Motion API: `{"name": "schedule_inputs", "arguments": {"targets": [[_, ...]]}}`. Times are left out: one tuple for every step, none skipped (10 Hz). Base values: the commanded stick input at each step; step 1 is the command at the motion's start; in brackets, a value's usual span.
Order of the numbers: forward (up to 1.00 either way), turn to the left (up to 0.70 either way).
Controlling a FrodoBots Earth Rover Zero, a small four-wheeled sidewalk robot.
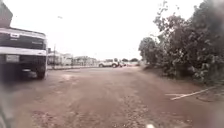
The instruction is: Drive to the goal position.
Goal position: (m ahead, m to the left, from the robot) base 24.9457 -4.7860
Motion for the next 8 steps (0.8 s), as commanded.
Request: {"name": "schedule_inputs", "arguments": {"targets": [[0.7,0.0],[0.7,0.0],[0.7,0.0],[0.7,0.0],[0.7,0.0],[0.7,0.0],[0.7,0.0],[0.7,0.0]]}}
